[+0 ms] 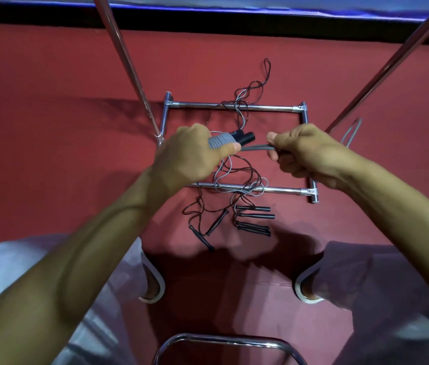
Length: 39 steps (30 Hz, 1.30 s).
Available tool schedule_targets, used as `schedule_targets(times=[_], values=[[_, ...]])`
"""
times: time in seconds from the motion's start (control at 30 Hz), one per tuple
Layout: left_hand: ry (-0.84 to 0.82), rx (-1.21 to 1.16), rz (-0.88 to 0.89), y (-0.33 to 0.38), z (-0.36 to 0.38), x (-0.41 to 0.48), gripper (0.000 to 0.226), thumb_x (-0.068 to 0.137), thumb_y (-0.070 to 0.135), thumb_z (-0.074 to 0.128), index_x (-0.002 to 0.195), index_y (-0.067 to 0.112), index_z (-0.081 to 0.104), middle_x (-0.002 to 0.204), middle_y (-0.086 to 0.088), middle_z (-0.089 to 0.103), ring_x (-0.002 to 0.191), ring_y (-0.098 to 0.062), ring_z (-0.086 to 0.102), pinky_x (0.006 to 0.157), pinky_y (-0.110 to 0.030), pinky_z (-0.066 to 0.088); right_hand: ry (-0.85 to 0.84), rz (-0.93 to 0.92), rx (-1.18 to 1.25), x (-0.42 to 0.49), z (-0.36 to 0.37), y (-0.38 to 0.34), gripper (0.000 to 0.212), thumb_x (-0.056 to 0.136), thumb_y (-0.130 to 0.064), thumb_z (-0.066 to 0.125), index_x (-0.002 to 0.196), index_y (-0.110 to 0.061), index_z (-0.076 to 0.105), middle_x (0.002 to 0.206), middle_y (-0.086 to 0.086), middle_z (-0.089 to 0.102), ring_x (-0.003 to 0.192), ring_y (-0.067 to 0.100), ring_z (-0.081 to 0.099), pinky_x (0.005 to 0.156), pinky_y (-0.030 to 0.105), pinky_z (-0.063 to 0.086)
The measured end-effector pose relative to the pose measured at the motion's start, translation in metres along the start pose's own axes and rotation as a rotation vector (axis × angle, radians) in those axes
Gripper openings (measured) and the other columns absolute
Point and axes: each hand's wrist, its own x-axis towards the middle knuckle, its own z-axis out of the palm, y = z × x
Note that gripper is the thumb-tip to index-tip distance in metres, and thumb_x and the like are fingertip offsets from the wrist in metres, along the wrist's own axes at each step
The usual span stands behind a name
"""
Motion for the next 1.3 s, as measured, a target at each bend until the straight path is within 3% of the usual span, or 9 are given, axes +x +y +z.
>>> schedule_targets(times=[0.2, 0.47, 0.6, 0.7, 0.8, 0.93, 1.0, 1.13, 1.3], values=[[-0.217, 0.268, 0.223, 0.01, 0.005, -0.014, 0.053, 0.087, 0.078, 0.05, 0.093, 0.026, 0.058, 0.078, 0.01, 0.049, 0.083, -0.023, 0.051, 0.069, -0.033, 0.034, -0.092, 0.215, 0.132, -0.003, 0.01, 0.003, 0.044, 0.109, -0.031, 0.045, 0.069, -0.013, 0.053, 0.05, -0.006, 0.027, 0.043, 0.007, 0.018, 0.047, 0.024, 0.005], [-0.189, 0.277, 0.216, 0.022, 0.006, -0.024, 0.085, 0.06, 0.101, 0.049, 0.068, 0.017, 0.06, 0.061, 0.005, 0.057, 0.06, -0.016, 0.056, 0.056, -0.032, 0.036, -0.256, 0.396, 0.349, -0.003, 0.001, -0.001, 0.037, 0.104, -0.032, 0.048, 0.073, -0.013, 0.054, 0.057, -0.008, 0.026, 0.041, 0.002, 0.018, 0.039, 0.017, 0.009], [-0.161, 0.313, 0.22, 0.024, 0.006, -0.024, 0.091, 0.061, 0.102, 0.046, 0.066, 0.012, 0.058, 0.057, 0.002, 0.054, 0.057, -0.019, 0.053, 0.052, -0.033, 0.031, -0.373, 0.186, 0.089, -0.01, -0.01, -0.002, 0.023, 0.073, -0.031, 0.08, 0.069, -0.01, 0.07, 0.057, -0.001, 0.035, 0.046, 0.007, 0.024, 0.044, 0.024, 0.012], [-0.203, 0.257, 0.251, 0.019, 0.0, -0.023, 0.091, 0.062, 0.1, 0.048, 0.065, 0.01, 0.058, 0.052, 0.002, 0.052, 0.056, -0.021, 0.055, 0.052, -0.032, 0.035, -0.355, -0.146, -0.297, -0.012, -0.021, -0.003, 0.02, 0.074, -0.027, 0.088, 0.081, -0.011, 0.079, 0.07, 0.021, 0.065, 0.062, 0.021, 0.051, 0.061, 0.036, 0.038], [-0.293, 0.193, 0.262, 0.02, -0.005, -0.026, 0.087, 0.064, 0.096, 0.054, 0.067, 0.01, 0.058, 0.047, 0.005, 0.047, 0.053, -0.02, 0.05, 0.052, -0.031, 0.033, -0.315, -0.288, -0.271, -0.012, -0.031, -0.005, 0.013, 0.076, -0.01, 0.085, 0.086, -0.005, 0.077, 0.081, 0.02, 0.075, 0.075, 0.023, 0.064, 0.079, 0.041, 0.049], [-0.429, 0.081, 0.282, 0.019, -0.009, -0.026, 0.082, 0.065, 0.091, 0.058, 0.067, 0.009, 0.057, 0.048, 0.004, 0.039, 0.05, -0.019, 0.039, 0.052, -0.032, 0.033, -0.296, -0.401, -0.319, -0.01, -0.034, -0.002, 0.02, 0.077, -0.018, 0.083, 0.091, -0.004, 0.079, 0.077, 0.012, 0.076, 0.064, 0.017, 0.061, 0.066, 0.037, 0.051], [-0.481, -0.033, 0.329, 0.017, -0.012, -0.025, 0.081, 0.069, 0.085, 0.061, 0.066, 0.005, 0.055, 0.054, -0.005, 0.036, 0.052, -0.022, 0.034, 0.053, -0.034, 0.03, -0.282, -0.439, -0.317, -0.007, -0.034, 0.0, 0.021, 0.081, -0.02, 0.082, 0.094, -0.004, 0.08, 0.08, 0.016, 0.076, 0.067, 0.022, 0.061, 0.067, 0.045, 0.052], [-0.554, -0.347, 0.39, 0.021, -0.02, -0.025, 0.07, 0.081, 0.063, 0.07, 0.065, -0.003, 0.053, 0.065, -0.024, 0.033, 0.059, -0.037, 0.03, 0.053, -0.043, 0.023, -0.282, -0.47, -0.28, -0.002, -0.033, 0.0, 0.034, 0.09, -0.036, 0.077, 0.093, -0.003, 0.08, 0.064, 0.029, 0.058, 0.062, 0.021, 0.041, 0.058, 0.037, 0.036], [-0.536, -0.615, 0.406, 0.024, -0.027, -0.025, 0.061, 0.088, 0.046, 0.067, 0.061, -0.004, 0.044, 0.056, -0.007, 0.023, 0.051, -0.02, 0.02, 0.05, -0.032, 0.016, -0.276, -0.394, -0.165, -0.001, -0.027, 0.003, 0.052, 0.099, -0.032, 0.058, 0.072, 0.013, 0.057, 0.052, -0.001, 0.035, 0.048, 0.012, 0.026, 0.046, 0.022, 0.025]])
